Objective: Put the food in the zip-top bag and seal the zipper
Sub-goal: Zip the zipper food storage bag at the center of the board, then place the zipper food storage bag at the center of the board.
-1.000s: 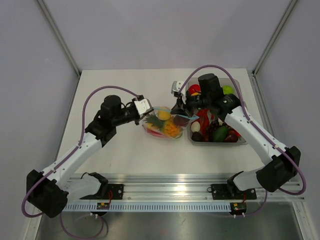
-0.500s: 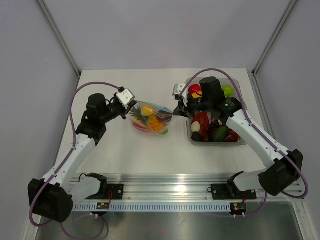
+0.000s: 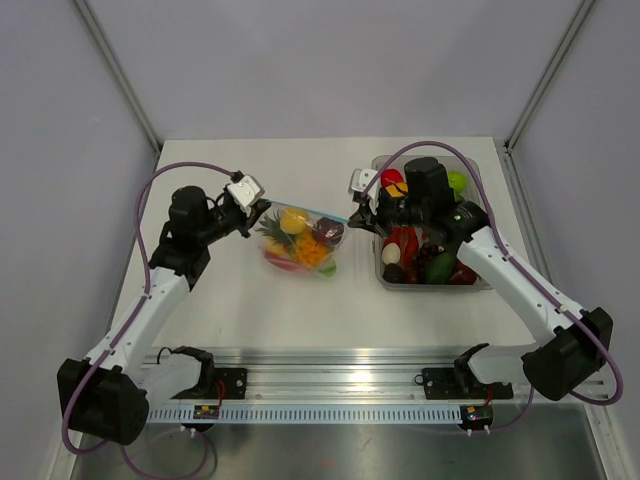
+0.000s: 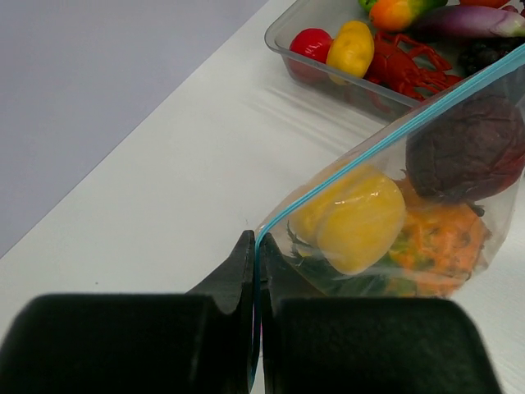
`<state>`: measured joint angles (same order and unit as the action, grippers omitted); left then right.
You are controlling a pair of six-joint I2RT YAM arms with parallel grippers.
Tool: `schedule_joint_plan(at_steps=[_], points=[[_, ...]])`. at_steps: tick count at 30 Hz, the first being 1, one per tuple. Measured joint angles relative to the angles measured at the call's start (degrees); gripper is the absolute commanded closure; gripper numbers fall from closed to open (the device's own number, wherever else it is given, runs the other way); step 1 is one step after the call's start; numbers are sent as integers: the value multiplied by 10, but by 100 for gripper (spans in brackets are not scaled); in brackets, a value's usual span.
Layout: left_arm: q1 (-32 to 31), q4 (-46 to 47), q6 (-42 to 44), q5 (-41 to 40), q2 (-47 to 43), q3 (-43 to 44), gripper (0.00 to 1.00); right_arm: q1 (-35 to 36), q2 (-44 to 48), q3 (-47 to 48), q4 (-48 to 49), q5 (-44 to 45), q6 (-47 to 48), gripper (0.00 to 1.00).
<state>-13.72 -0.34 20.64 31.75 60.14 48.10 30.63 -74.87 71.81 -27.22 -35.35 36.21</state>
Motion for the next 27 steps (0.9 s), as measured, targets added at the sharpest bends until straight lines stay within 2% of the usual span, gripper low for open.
schedule_joint_plan(at_steps=[6, 11, 14, 15, 17, 18, 19, 20, 22, 23, 25, 27], points=[[20, 23, -15, -12, 64, 33, 100, -2, -72, 41, 50, 44, -2, 100], [45, 39, -28, -29, 154, 117, 100, -14, -185, 139, 90, 81, -3, 100], [55, 46, -35, -29, 160, 136, 99, -16, -218, 184, 102, 89, -5, 98], [59, 50, -39, -29, 159, 142, 77, -16, -221, 193, 106, 87, -7, 95], [64, 63, -43, -28, 152, 146, 39, -15, -219, 199, 118, 77, -12, 69], [67, 65, -50, -26, 145, 145, 4, -14, -217, 198, 125, 71, -18, 58], [68, 67, -62, -26, 136, 141, 1, -12, -213, 190, 134, 65, -23, 51], [69, 71, -74, -27, 126, 134, 1, -10, -207, 178, 141, 58, -26, 38], [69, 81, -99, -27, 91, 103, 1, 1, -188, 135, 154, 49, -37, 31], [69, 81, -116, -30, 71, 88, 1, 9, -176, 108, 155, 45, -43, 10], [69, 74, -155, -38, 36, 66, 1, 26, -152, 52, 164, 44, -70, 1], [69, 55, -195, -55, 5, 60, 1, 37, -127, 7, 167, 54, -99, 1]])
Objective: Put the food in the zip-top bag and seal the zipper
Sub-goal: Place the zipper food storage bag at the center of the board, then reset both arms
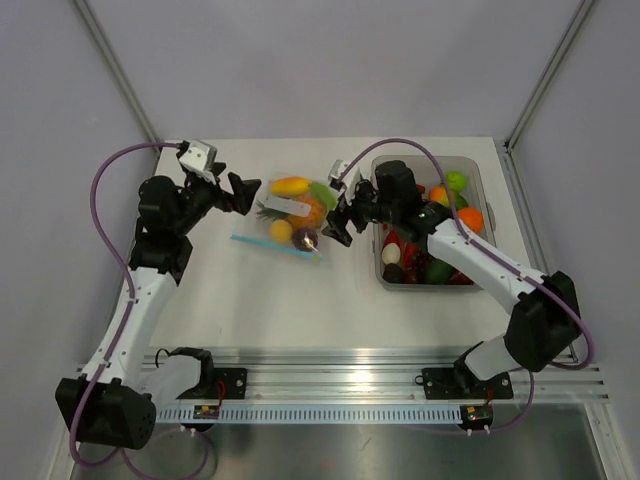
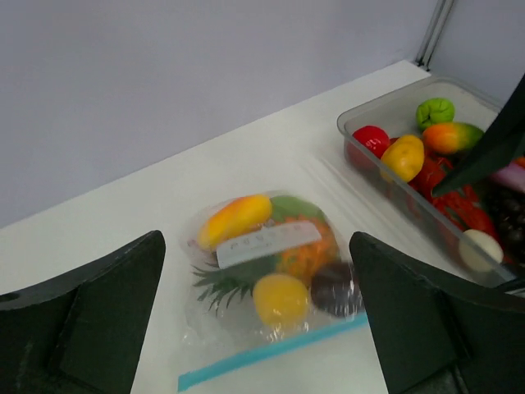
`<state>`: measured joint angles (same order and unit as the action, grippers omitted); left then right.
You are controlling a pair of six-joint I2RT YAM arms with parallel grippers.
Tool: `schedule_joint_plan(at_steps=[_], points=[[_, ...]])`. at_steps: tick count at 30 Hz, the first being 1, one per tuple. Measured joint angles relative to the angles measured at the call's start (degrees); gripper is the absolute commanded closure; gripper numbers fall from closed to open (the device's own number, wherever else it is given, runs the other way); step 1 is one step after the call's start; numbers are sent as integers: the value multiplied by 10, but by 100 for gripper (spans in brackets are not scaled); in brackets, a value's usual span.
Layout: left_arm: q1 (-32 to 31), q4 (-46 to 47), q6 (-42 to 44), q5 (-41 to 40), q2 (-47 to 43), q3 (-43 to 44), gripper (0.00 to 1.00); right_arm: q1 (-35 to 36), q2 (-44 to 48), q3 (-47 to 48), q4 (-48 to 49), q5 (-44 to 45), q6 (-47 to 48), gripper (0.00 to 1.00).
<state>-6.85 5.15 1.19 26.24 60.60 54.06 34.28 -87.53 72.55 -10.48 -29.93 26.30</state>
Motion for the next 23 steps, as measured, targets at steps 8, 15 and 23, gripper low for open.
schedule_joint_plan(at_steps=[8, 15, 23], points=[[0, -140, -94, -106, -94, 5, 1, -26, 71, 75, -119, 332, -252, 1], [0, -279, -149, -256, -155, -39, 1, -35, 170, 66, -248, 578, -391, 1], [0, -362, -174, -306, -200, -92, 1, -35, 306, -70, -317, 635, -446, 0]])
